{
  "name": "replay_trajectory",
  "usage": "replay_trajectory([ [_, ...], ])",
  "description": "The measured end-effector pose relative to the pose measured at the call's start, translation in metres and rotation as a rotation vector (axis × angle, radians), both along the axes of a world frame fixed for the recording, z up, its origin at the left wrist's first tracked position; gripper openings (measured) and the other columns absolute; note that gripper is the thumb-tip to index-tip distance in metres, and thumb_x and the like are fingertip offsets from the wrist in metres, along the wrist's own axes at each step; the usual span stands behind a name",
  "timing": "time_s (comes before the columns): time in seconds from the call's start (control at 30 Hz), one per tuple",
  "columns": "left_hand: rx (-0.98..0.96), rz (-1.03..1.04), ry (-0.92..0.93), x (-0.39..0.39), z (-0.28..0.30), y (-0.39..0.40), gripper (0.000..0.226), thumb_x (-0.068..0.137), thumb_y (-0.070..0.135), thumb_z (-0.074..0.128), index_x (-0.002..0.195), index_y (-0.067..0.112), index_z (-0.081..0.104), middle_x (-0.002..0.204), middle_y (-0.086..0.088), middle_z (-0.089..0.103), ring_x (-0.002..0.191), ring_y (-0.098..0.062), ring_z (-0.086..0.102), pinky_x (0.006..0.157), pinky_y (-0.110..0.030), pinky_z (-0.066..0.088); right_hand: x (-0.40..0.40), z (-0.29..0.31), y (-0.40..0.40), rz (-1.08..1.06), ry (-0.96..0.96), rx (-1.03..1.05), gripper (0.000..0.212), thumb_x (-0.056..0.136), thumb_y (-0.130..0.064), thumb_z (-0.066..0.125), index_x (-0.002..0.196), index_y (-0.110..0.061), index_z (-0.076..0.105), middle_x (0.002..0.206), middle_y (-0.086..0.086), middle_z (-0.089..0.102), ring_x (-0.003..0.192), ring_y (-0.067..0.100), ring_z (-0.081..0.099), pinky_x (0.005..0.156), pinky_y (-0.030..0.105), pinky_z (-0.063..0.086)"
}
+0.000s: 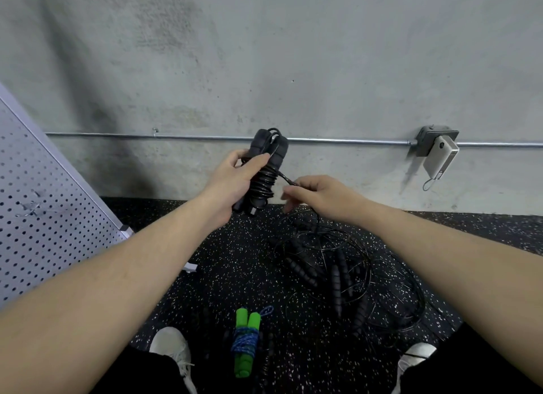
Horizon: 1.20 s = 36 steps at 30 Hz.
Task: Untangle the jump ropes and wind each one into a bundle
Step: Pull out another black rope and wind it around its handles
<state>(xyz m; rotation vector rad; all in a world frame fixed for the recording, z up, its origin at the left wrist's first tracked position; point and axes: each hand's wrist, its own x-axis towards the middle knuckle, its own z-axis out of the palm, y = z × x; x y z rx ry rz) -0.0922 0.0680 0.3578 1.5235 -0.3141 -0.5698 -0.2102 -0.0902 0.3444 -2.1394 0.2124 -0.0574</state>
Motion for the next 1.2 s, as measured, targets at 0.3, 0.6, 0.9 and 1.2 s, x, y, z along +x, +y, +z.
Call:
replay_trajectory([
  [0.3, 0.018, -0.207, 0.103, 0.014, 0.011, 0.019, 0.048, 0.1, 0.042, 0.059, 0.133, 0.009, 0.051, 0.091, -0.009, 0.071, 0.064, -0.027, 0.069, 0.047, -0.028, 0.051, -0.01, 0.008, -0.019, 0.084, 0.099, 0.216, 0.033, 0.104, -0.038, 0.045, 0.087, -0.021, 0.066, 0.06, -0.009, 0.04, 0.054, 0.009, 0.034, 0.05, 0.019, 0.032],
  [0.6, 0.279, -0.505, -0.198, -0.003, 0.014, 0.014, 0.017, 0.091, 0.035, 0.073, 0.097, 0.024, 0.06, 0.088, -0.006, 0.073, 0.071, -0.025, 0.074, 0.064, -0.039, 0.058, -0.015, 0.007, -0.041, -0.128, 0.226, 0.041, 0.035, 0.075, -0.052, 0.077, 0.078, -0.018, 0.07, 0.054, -0.007, 0.046, 0.049, 0.01, 0.036, 0.057, 0.027, 0.03],
  [0.9, 0.832, -0.755, -0.926, -0.022, 0.011, 0.005, 0.044, 0.078, 0.065, 0.075, 0.097, 0.033, 0.052, 0.086, 0.016, 0.063, 0.079, -0.005, 0.059, 0.067, -0.028, 0.047, -0.009, 0.01, -0.027, -0.113, 0.222, 0.043, 0.008, 0.085, -0.026, 0.078, 0.089, -0.019, 0.077, 0.056, -0.011, 0.067, 0.046, -0.002, 0.056, 0.046, 0.01, 0.041],
  [1.2, 1.084, -0.646, -1.245, -0.029, -0.004, -0.005, 0.09, 0.086, 0.072, 0.061, 0.158, 0.038, 0.018, 0.123, 0.001, 0.068, 0.105, -0.025, 0.065, 0.068, -0.031, 0.04, -0.003, 0.013, -0.007, -0.028, 0.2, -0.036, 0.014, 0.094, -0.032, 0.068, 0.083, -0.032, 0.077, 0.053, -0.015, 0.062, 0.046, -0.003, 0.051, 0.054, 0.014, 0.04],
])
